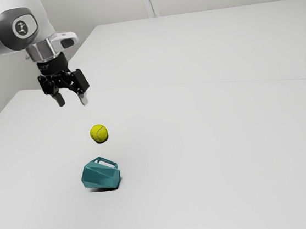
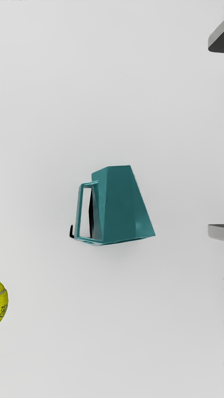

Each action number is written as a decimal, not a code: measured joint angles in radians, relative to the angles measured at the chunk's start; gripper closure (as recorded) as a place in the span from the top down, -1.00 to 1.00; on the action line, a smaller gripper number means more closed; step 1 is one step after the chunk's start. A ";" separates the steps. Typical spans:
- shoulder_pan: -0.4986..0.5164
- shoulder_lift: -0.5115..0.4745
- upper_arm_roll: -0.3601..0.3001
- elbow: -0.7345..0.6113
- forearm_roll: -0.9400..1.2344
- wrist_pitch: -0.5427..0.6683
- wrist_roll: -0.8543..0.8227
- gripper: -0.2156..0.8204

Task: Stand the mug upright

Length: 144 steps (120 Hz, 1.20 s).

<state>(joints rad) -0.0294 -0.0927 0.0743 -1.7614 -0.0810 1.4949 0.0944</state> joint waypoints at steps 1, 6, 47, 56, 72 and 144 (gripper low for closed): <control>0.004 -0.005 0.001 -0.006 -0.002 0.001 0.001 0.58; 0.030 -0.033 0.007 -0.043 -0.020 0.009 0.007 0.58; 0.082 -0.121 0.203 -0.242 -0.241 0.050 0.137 0.58; 0.111 -0.110 0.223 -0.266 -0.298 0.054 0.186 0.58; 0.154 -0.050 0.263 -0.307 -0.384 0.067 0.282 0.58; 0.224 0.135 0.273 -0.484 -0.621 0.219 0.663 0.58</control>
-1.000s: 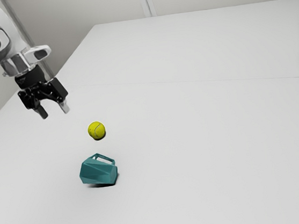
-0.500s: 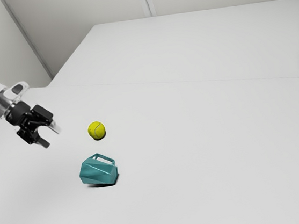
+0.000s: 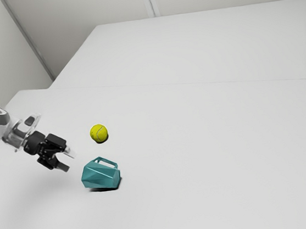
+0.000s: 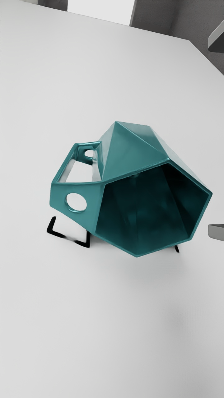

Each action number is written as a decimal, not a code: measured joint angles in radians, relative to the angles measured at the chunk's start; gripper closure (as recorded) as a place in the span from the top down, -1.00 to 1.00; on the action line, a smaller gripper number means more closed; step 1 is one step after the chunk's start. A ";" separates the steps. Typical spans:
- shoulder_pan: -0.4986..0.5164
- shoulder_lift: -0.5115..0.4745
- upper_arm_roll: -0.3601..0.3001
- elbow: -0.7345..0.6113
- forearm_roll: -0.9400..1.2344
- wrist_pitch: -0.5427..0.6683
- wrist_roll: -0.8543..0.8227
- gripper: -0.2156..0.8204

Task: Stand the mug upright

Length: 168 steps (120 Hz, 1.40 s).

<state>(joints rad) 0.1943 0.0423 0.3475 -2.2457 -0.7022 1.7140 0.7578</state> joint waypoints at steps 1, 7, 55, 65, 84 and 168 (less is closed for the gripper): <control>0.000 0.000 0.000 -0.003 -0.004 0.001 0.004 0.58; 0.002 0.002 -0.001 -0.016 -0.033 0.010 0.027 0.58; -0.006 0.040 -0.003 -0.063 -0.127 0.044 0.155 0.58; -0.014 0.041 -0.008 -0.069 -0.142 0.045 0.172 0.58; -0.022 0.045 -0.013 -0.079 -0.156 0.040 0.199 0.58; -0.027 0.031 -0.041 -0.089 -0.210 0.024 0.260 -0.81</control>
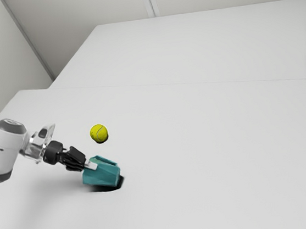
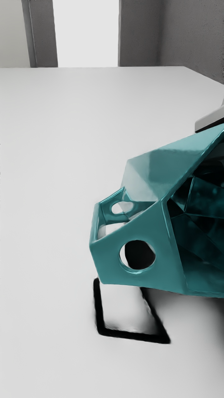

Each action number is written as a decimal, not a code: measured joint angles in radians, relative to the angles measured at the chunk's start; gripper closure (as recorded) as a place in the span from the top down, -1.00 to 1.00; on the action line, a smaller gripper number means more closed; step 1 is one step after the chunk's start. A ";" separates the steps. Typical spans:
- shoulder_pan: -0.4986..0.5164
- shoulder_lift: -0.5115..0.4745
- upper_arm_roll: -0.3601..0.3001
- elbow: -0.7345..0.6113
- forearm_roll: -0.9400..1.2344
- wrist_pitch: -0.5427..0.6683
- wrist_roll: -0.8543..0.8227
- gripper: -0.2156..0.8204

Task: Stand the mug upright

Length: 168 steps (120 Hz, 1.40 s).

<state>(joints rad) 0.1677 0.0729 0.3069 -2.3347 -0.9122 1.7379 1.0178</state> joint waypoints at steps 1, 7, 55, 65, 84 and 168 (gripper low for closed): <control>0.000 -0.003 -0.001 0.000 0.000 -0.001 0.000 -0.81; -0.003 -0.019 -0.004 0.000 0.000 -0.006 0.003 -0.84; -0.125 -0.125 -0.078 0.141 0.199 -0.006 -0.076 -0.92; -0.170 -0.099 -0.131 0.237 0.353 0.011 -0.129 -0.93; -0.244 -0.046 -0.208 0.344 0.595 0.052 -0.230 -0.93; -0.172 0.052 -0.311 0.314 0.969 0.351 -0.550 -0.93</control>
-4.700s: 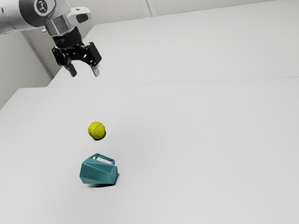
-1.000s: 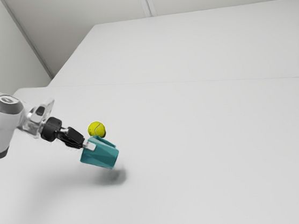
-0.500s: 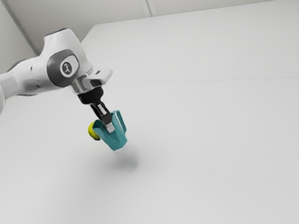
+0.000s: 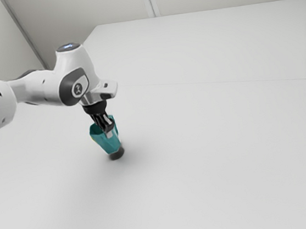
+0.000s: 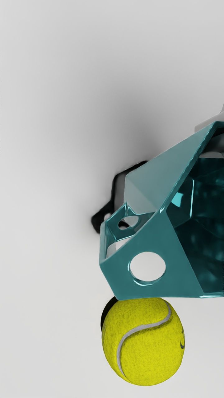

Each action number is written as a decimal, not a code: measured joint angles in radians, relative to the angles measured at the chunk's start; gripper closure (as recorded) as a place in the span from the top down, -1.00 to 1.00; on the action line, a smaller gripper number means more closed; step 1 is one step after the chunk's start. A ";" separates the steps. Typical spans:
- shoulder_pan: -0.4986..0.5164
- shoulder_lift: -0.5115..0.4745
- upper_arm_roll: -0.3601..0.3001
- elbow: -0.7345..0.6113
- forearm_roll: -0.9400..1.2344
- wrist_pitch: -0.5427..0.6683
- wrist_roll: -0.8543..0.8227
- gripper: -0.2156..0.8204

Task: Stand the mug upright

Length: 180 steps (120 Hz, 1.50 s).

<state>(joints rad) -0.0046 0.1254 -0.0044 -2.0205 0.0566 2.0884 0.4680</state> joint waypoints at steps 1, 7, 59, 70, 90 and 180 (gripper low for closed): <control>0.000 0.001 0.000 -0.001 0.000 0.002 -0.002 -0.93; -0.001 0.010 0.000 -0.003 0.002 0.015 -0.016 -0.93; -0.006 0.058 0.000 -0.005 0.005 0.057 -0.100 -0.89; -0.007 0.055 -0.001 -0.004 0.001 0.058 -0.109 -0.51; -0.007 0.015 -0.013 -0.003 -0.006 0.049 -0.124 0.08; 0.001 -0.100 -0.031 0.441 -0.073 -0.462 -0.180 0.57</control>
<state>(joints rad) -0.0037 0.0254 -0.0350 -1.5791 -0.0169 1.6259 0.2881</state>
